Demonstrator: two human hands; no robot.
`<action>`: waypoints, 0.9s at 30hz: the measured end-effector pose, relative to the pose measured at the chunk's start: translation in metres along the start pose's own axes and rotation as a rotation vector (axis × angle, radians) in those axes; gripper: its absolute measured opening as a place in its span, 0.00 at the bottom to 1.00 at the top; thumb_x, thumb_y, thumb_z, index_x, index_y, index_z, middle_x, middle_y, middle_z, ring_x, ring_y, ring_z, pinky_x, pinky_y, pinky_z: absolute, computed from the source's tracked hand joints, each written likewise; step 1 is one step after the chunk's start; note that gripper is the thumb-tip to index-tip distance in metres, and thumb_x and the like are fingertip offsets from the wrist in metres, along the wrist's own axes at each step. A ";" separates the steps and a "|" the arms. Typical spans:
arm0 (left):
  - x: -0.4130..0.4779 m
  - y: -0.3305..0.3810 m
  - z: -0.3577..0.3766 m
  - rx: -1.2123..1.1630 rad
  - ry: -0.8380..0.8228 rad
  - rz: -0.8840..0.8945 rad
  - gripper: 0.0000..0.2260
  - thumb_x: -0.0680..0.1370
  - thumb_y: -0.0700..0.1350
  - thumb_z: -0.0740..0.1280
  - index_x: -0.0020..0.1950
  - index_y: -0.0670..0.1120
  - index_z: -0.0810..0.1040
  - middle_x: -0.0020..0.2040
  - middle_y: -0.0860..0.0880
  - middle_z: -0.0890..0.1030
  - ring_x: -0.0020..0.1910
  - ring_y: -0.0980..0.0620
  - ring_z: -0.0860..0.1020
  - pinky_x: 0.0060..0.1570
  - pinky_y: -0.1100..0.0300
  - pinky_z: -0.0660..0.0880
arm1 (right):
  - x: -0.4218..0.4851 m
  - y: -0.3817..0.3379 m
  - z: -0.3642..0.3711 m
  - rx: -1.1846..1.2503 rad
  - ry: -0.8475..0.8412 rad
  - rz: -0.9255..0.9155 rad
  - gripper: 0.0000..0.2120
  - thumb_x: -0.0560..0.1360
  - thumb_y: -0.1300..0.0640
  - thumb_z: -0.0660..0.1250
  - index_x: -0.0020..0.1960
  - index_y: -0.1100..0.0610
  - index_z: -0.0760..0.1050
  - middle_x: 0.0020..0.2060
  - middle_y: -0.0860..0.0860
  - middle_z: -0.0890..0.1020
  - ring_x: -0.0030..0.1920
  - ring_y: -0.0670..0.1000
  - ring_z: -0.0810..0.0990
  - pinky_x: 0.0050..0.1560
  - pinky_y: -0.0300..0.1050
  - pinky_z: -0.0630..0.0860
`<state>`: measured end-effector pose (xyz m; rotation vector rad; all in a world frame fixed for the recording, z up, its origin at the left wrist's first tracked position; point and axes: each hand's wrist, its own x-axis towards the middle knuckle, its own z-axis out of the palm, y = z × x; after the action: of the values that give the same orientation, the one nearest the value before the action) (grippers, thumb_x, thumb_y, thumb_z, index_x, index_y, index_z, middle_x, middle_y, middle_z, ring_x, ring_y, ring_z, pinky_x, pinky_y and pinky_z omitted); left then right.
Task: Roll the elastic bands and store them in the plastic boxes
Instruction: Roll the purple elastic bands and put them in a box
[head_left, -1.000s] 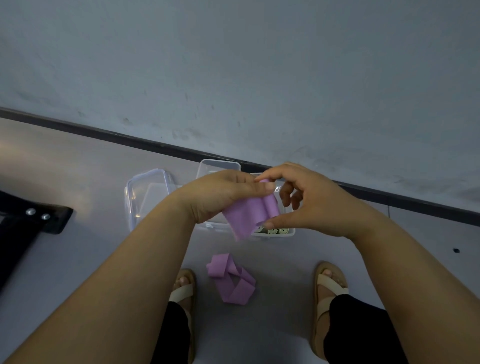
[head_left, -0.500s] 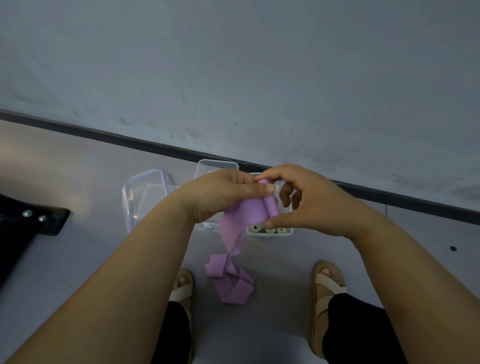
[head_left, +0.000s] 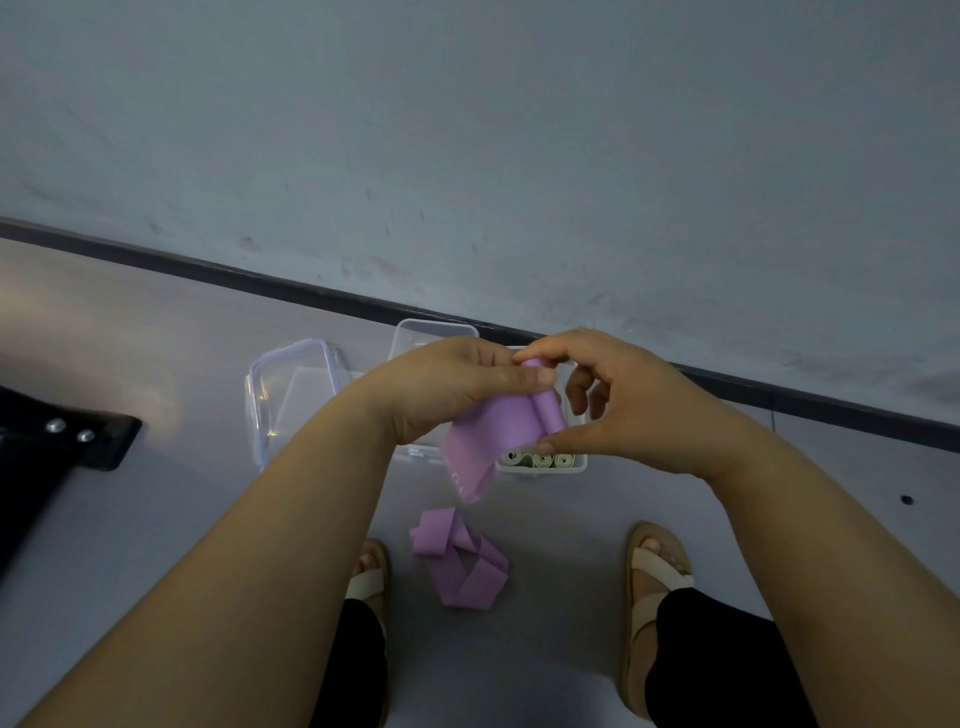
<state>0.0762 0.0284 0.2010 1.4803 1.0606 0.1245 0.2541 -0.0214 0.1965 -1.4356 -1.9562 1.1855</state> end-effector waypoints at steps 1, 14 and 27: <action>-0.001 0.000 0.000 0.004 -0.002 -0.001 0.18 0.65 0.60 0.70 0.43 0.48 0.84 0.45 0.46 0.83 0.49 0.42 0.78 0.59 0.44 0.72 | 0.000 0.000 -0.001 -0.001 -0.005 -0.004 0.29 0.64 0.56 0.78 0.53 0.33 0.67 0.50 0.36 0.72 0.42 0.44 0.73 0.40 0.30 0.73; -0.002 0.002 -0.001 -0.014 -0.019 0.028 0.12 0.60 0.58 0.70 0.37 0.54 0.85 0.39 0.55 0.84 0.42 0.55 0.79 0.52 0.55 0.75 | -0.004 -0.004 -0.007 0.011 -0.015 -0.023 0.29 0.63 0.57 0.78 0.54 0.37 0.67 0.50 0.37 0.73 0.43 0.41 0.74 0.42 0.32 0.75; 0.006 -0.003 -0.001 -0.174 0.081 0.093 0.10 0.68 0.48 0.74 0.46 0.46 0.84 0.47 0.46 0.84 0.47 0.50 0.80 0.56 0.49 0.75 | -0.003 -0.006 -0.006 0.171 0.006 0.179 0.30 0.58 0.39 0.71 0.58 0.38 0.66 0.52 0.40 0.76 0.47 0.46 0.80 0.49 0.43 0.80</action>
<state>0.0774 0.0323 0.1962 1.3761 1.0189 0.3372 0.2563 -0.0223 0.2046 -1.5465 -1.7045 1.3879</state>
